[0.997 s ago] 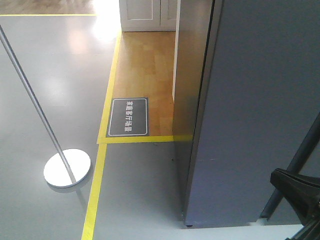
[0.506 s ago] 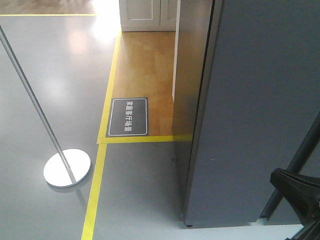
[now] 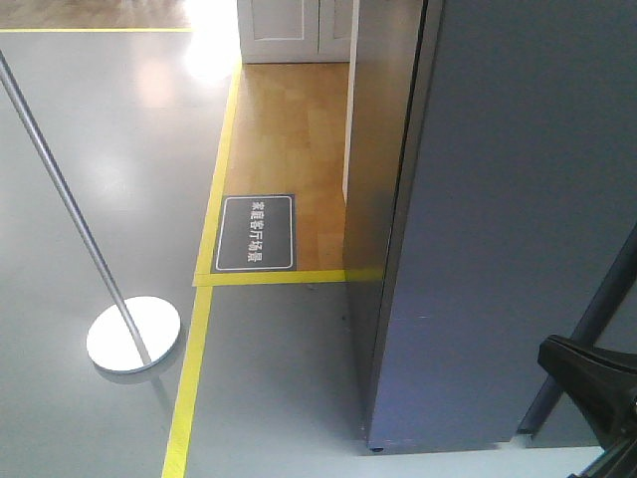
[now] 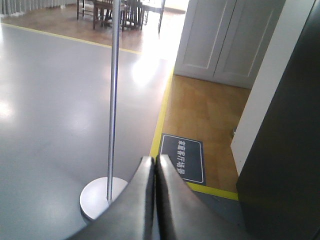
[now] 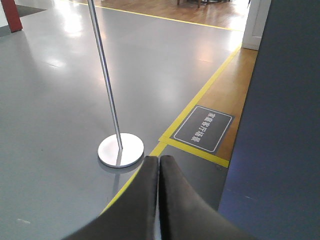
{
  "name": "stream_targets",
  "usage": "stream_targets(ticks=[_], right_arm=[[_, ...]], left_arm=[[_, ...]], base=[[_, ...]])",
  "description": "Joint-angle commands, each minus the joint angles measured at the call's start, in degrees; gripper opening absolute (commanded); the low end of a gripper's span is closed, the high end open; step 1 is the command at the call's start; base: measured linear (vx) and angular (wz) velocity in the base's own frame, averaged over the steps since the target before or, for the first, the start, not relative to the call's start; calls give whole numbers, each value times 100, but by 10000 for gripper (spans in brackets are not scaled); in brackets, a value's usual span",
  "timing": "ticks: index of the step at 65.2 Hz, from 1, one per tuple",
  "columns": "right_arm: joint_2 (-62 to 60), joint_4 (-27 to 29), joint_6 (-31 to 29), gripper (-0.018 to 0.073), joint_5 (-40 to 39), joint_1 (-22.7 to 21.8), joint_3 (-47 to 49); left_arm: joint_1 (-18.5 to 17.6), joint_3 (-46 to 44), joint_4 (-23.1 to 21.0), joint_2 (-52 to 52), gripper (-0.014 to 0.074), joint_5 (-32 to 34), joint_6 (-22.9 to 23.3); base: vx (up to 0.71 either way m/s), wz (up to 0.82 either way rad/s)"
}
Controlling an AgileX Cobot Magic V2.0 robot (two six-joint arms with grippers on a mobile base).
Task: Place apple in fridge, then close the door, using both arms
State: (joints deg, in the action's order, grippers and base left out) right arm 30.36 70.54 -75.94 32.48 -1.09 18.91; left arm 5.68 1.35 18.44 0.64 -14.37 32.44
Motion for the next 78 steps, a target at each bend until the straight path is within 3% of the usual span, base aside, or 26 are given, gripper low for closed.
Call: stream_targets(ticks=[1, 10, 19, 28, 36, 58, 78], right_arm=[[18, 217, -47, -3, -47, -12, 152], [18, 217, -47, -3, -29, -12, 152], [18, 217, -47, -3, -30, -12, 152], [18, 217, -47, -3, -23, -12, 152], [18, 217, -47, -3, -23, -12, 152], [18, 217, -47, -3, -23, -12, 152], [18, 217, -47, -3, -23, -12, 152]], left_arm=[[-52, -89, 18, 87, -6, 581, -160], [-57, -135, -151, 87, -6, 1037, -519], [-57, -135, -891, 87, -6, 1386, -1010], [-57, -118, -1787, 87, -6, 1086, -2204], [-57, -118, -2273, 87, -6, 977, -3009], [-57, -124, -1680, 87, -6, 984, -3050], [-57, -124, -1674, 87, -6, 984, -3050]], base=[[0, 0], [0, 0], [0, 0], [0, 0], [0, 0], [0, 0], [0, 0]])
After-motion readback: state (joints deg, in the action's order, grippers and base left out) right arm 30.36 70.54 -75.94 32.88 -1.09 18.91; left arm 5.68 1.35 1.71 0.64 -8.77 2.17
